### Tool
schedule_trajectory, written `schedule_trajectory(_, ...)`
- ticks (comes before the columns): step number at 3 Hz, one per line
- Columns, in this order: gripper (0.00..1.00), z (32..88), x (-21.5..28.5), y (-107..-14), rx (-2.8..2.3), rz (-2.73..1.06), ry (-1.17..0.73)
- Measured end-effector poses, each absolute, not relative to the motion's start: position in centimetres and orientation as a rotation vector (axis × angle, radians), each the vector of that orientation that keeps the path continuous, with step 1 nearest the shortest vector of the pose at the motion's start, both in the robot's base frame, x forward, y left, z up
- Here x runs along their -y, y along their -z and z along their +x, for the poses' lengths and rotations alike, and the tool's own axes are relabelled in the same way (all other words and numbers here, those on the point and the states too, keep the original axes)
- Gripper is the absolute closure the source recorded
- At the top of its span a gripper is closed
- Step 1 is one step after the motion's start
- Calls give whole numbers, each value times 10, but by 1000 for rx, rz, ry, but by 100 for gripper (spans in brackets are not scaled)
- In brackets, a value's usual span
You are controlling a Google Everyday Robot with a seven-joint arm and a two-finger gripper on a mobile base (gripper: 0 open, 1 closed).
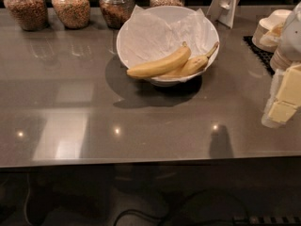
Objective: Pick banana from white bowl
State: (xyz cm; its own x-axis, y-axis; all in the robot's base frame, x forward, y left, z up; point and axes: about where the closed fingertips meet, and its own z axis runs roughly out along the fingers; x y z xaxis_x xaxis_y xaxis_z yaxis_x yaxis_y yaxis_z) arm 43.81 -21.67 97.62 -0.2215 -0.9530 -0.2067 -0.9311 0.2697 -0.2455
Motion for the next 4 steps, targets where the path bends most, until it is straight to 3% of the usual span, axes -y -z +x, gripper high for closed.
schedule_trajectory(2,0,448,206,-979,-2159,-1734,124)
schedule_trajectory(4,0,511,150,-991,-1808,-1809,100)
